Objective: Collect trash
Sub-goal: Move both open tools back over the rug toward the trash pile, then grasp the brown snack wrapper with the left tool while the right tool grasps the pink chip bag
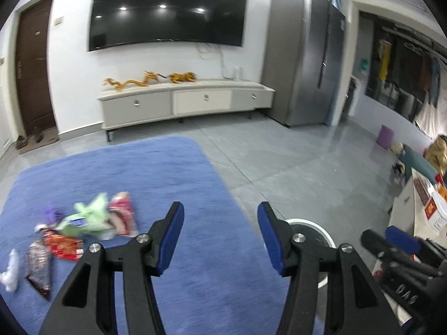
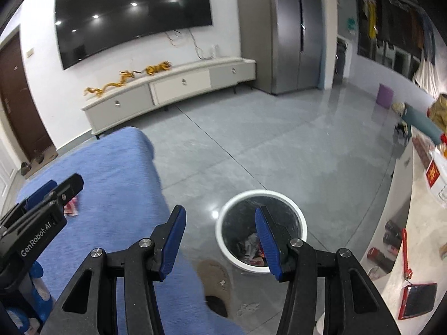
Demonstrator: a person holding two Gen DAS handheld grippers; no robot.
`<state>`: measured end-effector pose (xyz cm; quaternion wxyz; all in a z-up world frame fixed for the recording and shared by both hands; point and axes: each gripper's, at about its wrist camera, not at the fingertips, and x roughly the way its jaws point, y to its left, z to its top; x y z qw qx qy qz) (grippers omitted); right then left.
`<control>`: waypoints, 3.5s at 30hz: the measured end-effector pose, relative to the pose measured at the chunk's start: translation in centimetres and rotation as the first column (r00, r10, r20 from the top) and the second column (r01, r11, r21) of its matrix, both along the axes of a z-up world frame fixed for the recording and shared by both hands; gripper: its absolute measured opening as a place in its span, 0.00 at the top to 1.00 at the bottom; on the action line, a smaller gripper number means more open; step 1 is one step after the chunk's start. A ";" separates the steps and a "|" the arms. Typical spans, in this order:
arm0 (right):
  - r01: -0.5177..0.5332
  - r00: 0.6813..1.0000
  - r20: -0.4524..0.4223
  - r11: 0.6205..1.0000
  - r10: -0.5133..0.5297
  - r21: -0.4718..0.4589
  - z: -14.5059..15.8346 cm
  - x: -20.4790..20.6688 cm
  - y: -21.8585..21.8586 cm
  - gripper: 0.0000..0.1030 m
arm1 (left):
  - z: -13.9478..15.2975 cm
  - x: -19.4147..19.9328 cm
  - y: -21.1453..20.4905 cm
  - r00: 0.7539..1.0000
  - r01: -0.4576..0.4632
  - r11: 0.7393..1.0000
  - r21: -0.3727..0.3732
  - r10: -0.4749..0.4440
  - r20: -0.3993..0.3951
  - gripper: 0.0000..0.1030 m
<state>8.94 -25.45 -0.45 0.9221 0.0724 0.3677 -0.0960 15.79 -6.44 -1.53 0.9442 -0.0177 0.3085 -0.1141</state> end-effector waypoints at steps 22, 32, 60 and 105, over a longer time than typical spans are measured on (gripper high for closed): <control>-0.206 0.953 0.213 0.976 0.216 -0.067 5.0 -3.3 14.7 0.48 | 5.3 -9.5 16.4 0.939 -0.251 0.966 -0.061 0.258 0.228 0.49; -0.242 0.936 0.238 0.965 0.259 -0.101 5.0 -3.2 16.7 0.48 | 5.0 -10.0 18.3 0.929 -0.278 0.958 -0.076 0.288 0.234 0.49; -0.341 0.933 0.119 0.940 0.340 -0.006 -2.5 4.5 18.4 0.48 | 0.3 -4.1 27.8 0.888 -0.442 0.896 0.047 0.429 0.163 0.49; -0.480 0.872 -0.010 0.858 0.489 0.181 -8.6 12.1 20.6 0.71 | -10.0 -0.5 24.6 0.965 -0.134 0.990 -0.031 0.123 -0.233 0.75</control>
